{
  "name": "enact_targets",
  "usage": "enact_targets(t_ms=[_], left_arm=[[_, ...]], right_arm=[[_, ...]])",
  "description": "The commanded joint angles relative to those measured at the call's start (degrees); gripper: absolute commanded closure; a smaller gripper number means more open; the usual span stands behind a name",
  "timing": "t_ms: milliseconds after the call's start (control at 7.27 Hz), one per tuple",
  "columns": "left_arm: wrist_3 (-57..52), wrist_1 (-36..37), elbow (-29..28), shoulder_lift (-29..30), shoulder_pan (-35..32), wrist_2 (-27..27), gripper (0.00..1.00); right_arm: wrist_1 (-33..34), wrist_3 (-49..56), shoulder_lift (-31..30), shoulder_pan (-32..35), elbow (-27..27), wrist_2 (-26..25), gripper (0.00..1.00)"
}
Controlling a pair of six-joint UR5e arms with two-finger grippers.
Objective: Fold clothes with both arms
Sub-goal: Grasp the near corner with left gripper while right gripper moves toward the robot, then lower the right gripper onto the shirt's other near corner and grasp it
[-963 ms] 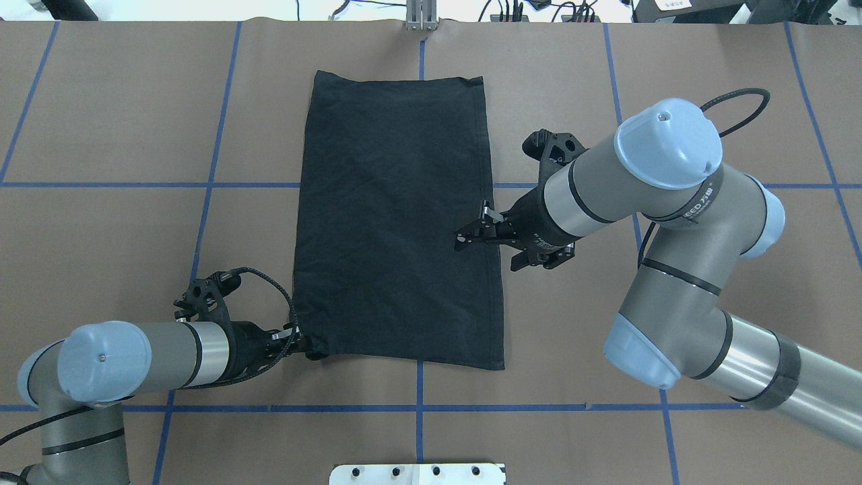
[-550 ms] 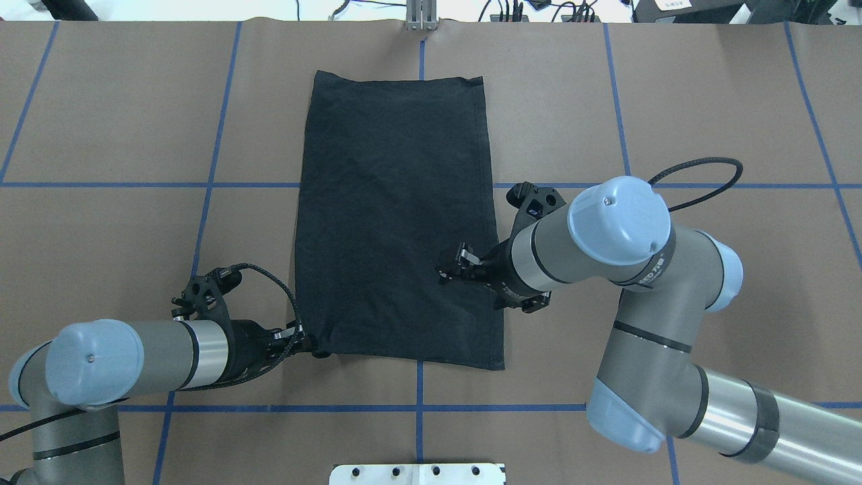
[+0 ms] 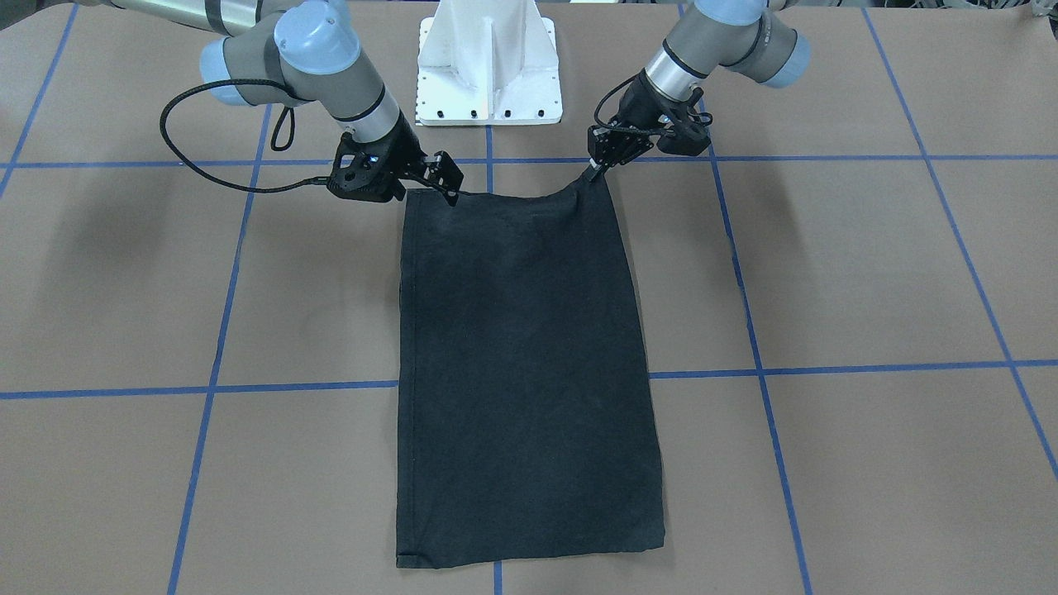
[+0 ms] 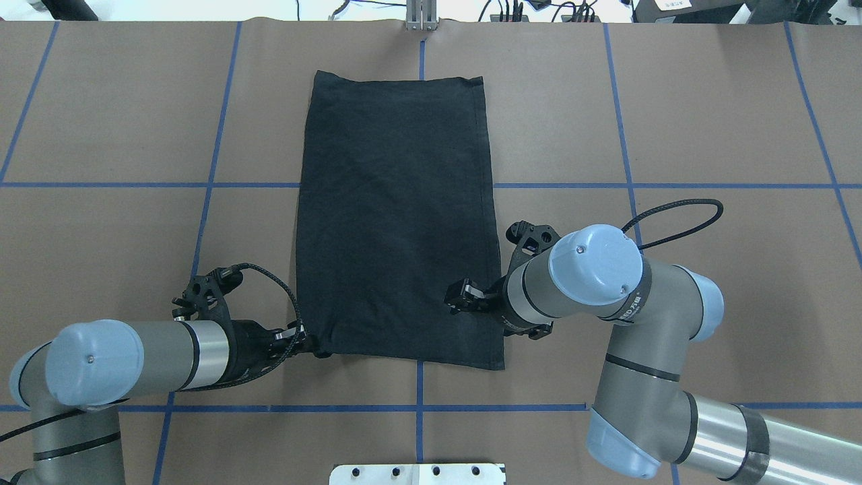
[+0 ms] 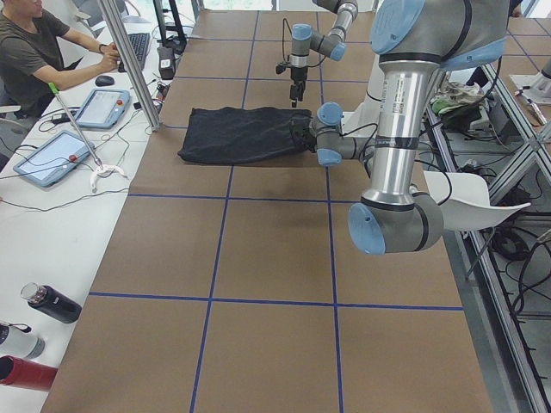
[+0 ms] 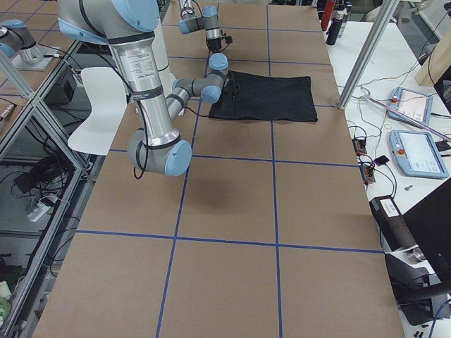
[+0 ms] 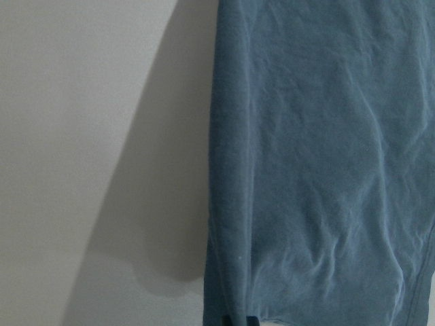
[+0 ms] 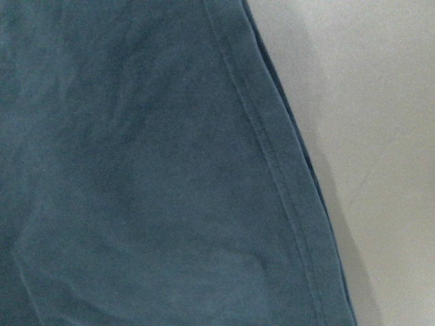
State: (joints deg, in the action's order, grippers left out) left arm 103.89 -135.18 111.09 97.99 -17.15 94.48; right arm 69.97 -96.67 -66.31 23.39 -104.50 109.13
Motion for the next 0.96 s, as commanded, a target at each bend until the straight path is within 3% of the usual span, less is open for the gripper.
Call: enact_targets(t_ms=[0,275,826], left_arm=[[0.00,0.00,0.01,0.01,0.01,0.00,1.00],[0.00,0.00,0.01,0.01,0.01,0.00,1.00],[0.00,0.00,0.01,0.01,0.01,0.00,1.00]], right_arm=[[1.04,0.25,-0.05,-1.06,0.88,-0.05,0.00],[4.20,0.25,0.30,-1.86,0.88,-0.06,0.00],[4.21,0.25,0.66,-2.65,2.11,-0.14,0.00]])
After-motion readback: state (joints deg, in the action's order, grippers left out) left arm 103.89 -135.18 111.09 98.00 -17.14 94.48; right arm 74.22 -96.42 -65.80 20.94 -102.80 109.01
